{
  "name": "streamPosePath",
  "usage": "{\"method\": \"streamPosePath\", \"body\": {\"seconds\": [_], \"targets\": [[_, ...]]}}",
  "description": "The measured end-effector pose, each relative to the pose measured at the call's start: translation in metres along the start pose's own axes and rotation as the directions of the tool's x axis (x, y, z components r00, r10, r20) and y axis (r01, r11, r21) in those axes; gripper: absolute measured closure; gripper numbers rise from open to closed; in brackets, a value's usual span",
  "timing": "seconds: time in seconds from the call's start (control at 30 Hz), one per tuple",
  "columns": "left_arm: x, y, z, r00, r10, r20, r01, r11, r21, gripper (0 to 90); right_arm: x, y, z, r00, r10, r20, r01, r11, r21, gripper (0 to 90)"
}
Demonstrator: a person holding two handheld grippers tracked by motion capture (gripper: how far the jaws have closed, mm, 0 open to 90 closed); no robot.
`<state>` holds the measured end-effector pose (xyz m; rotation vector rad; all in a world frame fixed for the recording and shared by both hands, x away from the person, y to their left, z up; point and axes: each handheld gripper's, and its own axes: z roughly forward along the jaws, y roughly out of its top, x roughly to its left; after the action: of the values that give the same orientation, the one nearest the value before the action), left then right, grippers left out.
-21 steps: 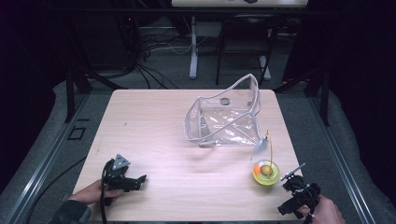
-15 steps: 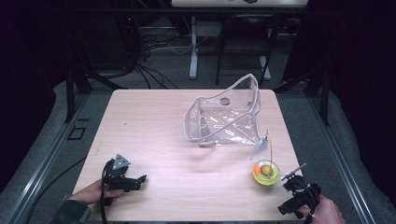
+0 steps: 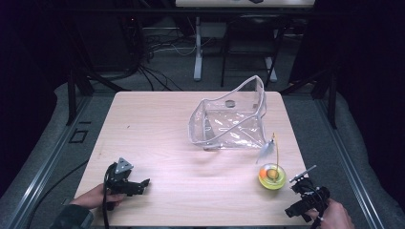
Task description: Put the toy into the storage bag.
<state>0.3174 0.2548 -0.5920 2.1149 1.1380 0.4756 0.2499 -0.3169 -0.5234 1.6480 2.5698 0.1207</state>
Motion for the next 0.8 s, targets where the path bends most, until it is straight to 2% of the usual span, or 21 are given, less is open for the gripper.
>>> {"method": "streamPosePath", "body": {"seconds": [0.13,0.2,0.23,0.37,0.4,0.43,0.47,0.57,0.7,0.73,0.8], "targets": [[0.0,0.0,0.0,1.0,0.0,0.001,0.0,1.0,0.0,0.0,-0.002,0.003,-0.011,0.9999,0.015,0.004,-0.014,0.999,-0.028,1.5],[0.0,0.0,0.0,1.0,0.0,0.0,0.0,1.0,0.0,0.0,-0.002,0.005,-0.018,0.9999,0.016,0.004,-0.015,0.998,-0.059,1.5],[0.0,0.0,0.0,1.0,-0.001,0.001,0.001,1.0,0.0,0.0,0.0,0.006,-0.021,0.9995,0.031,0.001,-0.031,0.996,-0.083,1.6],[0.0,0.0,0.0,1.0,-0.001,0.001,0.001,1.0,0.0,0.0,0.004,0.013,-0.036,0.9989,-0.047,0.008,0.048,0.995,-0.086,0.0],[0.0,0.0,0.0,1.0,-0.002,0.001,0.002,1.0,-0.001,0.0,0.007,0.014,-0.037,0.9983,-0.056,-0.016,0.054,0.993,-0.105,0.0],[0.0,0.0,0.0,1.0,-0.002,0.001,0.002,1.0,-0.001,0.0,0.008,0.016,-0.04,0.9978,-0.067,-0.004,0.066,0.991,-0.114,0.0],[0.0,0.0,0.0,1.0,-0.002,0.001,0.002,1.0,-0.001,0.0,0.009,0.018,-0.043,0.9967,-0.08,-0.012,0.078,0.99,-0.122,0.0],[0.0,0.0,0.0,1.0,-0.001,0.0,0.001,1.0,-0.001,0.0,0.01,0.021,-0.05,0.9961,-0.085,-0.021,0.081,0.984,-0.159,0.0],[0.0,0.0,0.0,1.0,-0.002,0.001,0.002,1.0,-0.001,0.0,0.011,0.026,-0.059,0.9949,-0.096,-0.029,0.089,0.979,-0.182,3.0],[0.0,0.0,0.0,1.0,-0.002,0.001,0.002,1.0,-0.001,0.0,0.011,0.028,-0.06,0.9937,-0.111,-0.016,0.106,0.977,-0.187,3.8],[0.0,0.0,0.0,1.0,-0.002,0.001,0.002,1.0,-0.001,0.0,0.013,0.032,-0.064,0.9912,-0.131,-0.021,0.124,0.973,-0.193,5.0]]}}
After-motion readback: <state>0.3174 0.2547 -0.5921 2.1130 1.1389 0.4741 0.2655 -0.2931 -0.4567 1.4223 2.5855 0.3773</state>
